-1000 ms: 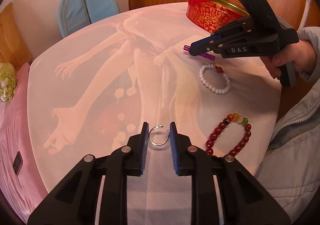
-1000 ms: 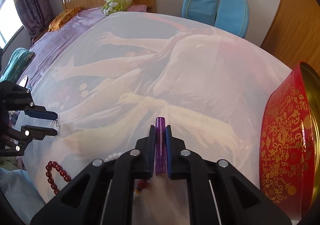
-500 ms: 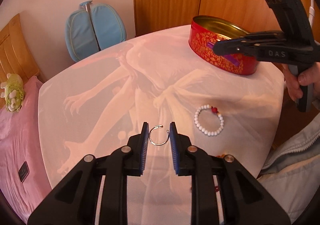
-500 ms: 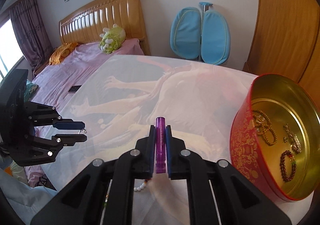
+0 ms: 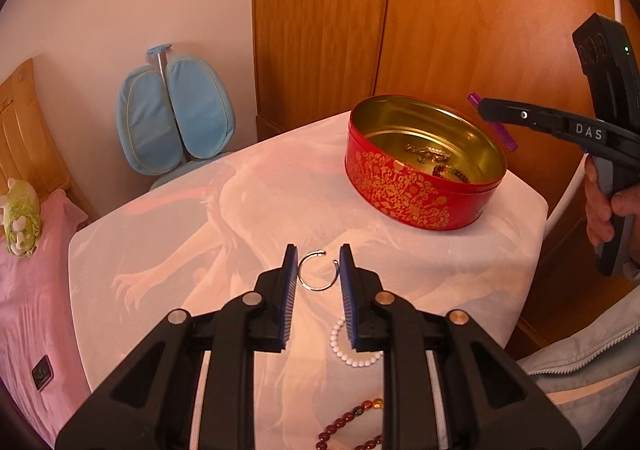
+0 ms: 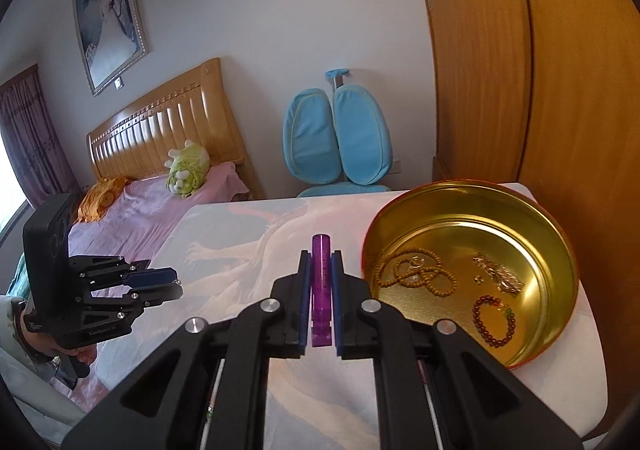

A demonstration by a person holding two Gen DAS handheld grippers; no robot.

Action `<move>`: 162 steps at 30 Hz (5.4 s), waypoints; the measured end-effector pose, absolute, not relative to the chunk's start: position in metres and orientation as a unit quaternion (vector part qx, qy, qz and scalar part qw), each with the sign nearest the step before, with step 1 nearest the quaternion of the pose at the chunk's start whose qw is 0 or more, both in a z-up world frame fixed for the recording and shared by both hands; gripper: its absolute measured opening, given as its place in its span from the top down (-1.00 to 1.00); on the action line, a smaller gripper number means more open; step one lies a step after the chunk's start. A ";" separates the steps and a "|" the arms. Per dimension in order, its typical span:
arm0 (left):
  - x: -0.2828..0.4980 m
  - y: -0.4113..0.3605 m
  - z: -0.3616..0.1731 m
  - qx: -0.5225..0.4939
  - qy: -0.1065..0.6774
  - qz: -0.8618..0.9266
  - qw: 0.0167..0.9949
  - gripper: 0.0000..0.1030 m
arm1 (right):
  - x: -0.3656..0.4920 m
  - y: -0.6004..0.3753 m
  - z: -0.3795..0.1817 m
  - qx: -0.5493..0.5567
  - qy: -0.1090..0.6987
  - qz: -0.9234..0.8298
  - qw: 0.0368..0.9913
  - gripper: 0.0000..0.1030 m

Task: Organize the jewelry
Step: 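Carry the hoop ring with the left gripper while the right gripper carries the purple tube over the tin, then open the left gripper over the tin while the right gripper drops the purple tube inside, then move both open grippers from the tin back over the table, then grasp the dark red bead bracelet with the left gripper while the right gripper grasps the white pearl bracelet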

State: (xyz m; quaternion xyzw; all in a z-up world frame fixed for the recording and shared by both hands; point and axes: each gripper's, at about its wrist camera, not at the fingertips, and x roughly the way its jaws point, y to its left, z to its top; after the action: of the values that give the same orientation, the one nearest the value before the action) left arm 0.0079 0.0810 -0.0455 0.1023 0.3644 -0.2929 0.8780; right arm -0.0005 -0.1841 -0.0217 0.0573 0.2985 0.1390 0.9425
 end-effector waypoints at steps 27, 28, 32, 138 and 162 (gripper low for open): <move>0.129 -0.093 -0.002 0.151 0.402 -0.422 0.799 0.58 | 0.068 -0.311 -0.019 0.110 0.405 0.049 0.906 0.79; 0.135 -0.101 -0.006 0.159 0.409 -0.423 0.792 0.58 | 0.079 -0.311 -0.023 0.106 0.424 0.052 0.898 0.79; 0.159 -0.139 -0.029 0.214 0.462 -0.428 0.747 0.58 | 0.124 -0.307 -0.055 0.100 0.521 0.057 0.846 0.79; 0.013 0.085 -0.098 0.210 0.486 -0.287 0.799 -0.57 | 0.037 -0.091 -0.090 -0.048 0.435 0.286 0.853 -0.77; -0.046 0.105 -0.147 0.234 0.499 -0.354 0.755 0.81 | 0.027 -0.030 -0.177 -0.178 0.478 0.279 0.813 0.81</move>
State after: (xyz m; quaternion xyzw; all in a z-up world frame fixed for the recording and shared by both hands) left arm -0.0465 0.1048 -0.1469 0.2342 0.4992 -0.3541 0.7554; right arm 0.0272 -0.0295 -0.1767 -0.1784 0.4782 0.2794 0.8133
